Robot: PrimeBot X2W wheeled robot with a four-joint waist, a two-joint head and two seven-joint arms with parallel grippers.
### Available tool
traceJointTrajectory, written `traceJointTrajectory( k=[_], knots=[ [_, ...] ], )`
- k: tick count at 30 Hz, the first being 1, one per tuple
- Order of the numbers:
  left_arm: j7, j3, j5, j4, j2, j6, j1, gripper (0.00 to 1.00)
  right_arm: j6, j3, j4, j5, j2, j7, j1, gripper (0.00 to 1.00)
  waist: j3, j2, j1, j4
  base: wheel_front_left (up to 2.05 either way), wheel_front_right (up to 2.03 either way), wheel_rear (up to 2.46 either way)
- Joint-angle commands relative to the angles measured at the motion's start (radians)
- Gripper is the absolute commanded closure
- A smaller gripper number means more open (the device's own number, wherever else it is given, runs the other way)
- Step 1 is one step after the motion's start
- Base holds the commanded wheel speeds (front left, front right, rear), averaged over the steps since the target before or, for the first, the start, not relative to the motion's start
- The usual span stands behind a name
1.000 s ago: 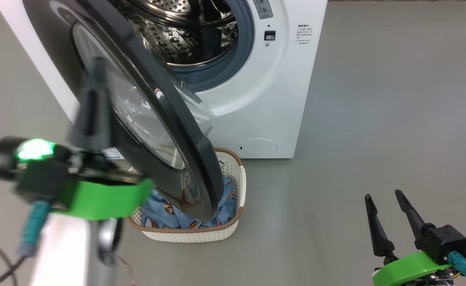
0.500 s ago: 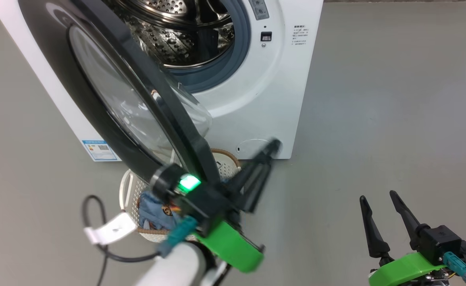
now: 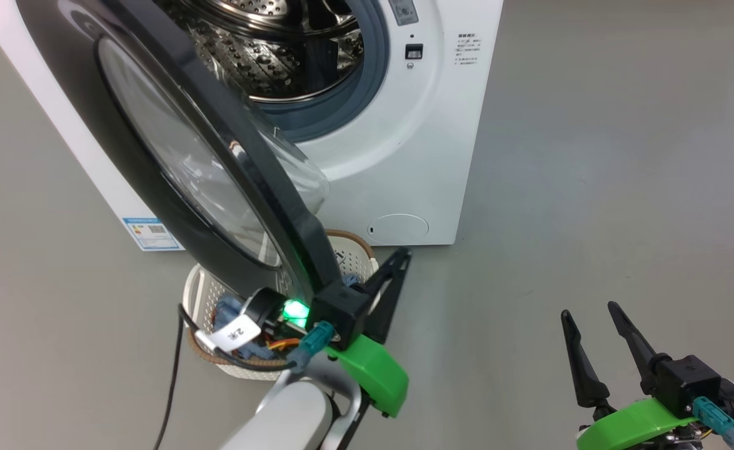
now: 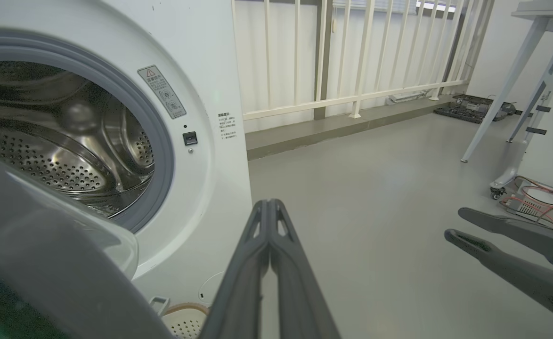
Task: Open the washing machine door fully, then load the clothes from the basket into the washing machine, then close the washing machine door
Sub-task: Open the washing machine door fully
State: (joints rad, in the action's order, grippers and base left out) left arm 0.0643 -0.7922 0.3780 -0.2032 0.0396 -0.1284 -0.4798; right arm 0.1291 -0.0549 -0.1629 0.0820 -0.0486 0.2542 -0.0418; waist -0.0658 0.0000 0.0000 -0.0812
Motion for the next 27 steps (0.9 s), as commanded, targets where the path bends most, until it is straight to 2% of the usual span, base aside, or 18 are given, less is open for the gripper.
traceJointTrajectory(
  k=[1,7,14,27],
  knots=[
    [0.007,0.037,0.013,0.0,0.011,-0.021,-0.047,1.0,0.002,0.021,0.023,0.01,-0.002,0.008,-0.021,0.0,-0.001,0.0,0.0,-0.001,0.0,0.0,0.0],
    [0.014,0.062,0.037,-0.065,0.011,-0.059,-0.055,1.0,0.002,0.017,0.032,0.015,-0.002,0.008,-0.02,0.0,-0.002,0.0,0.0,-0.001,0.0,0.0,0.0],
    [0.023,0.082,0.059,-0.097,0.011,-0.074,-0.054,1.0,0.002,0.018,0.033,0.02,-0.002,0.008,-0.018,0.0,-0.005,0.0,0.0,-0.002,0.0,0.0,0.0],
    [0.028,0.114,0.099,-0.062,0.034,-0.107,0.001,1.0,0.002,0.021,0.031,0.02,-0.002,0.008,-0.023,0.0,-0.005,0.0,0.0,0.0,0.0,0.0,0.0]
  ],
)
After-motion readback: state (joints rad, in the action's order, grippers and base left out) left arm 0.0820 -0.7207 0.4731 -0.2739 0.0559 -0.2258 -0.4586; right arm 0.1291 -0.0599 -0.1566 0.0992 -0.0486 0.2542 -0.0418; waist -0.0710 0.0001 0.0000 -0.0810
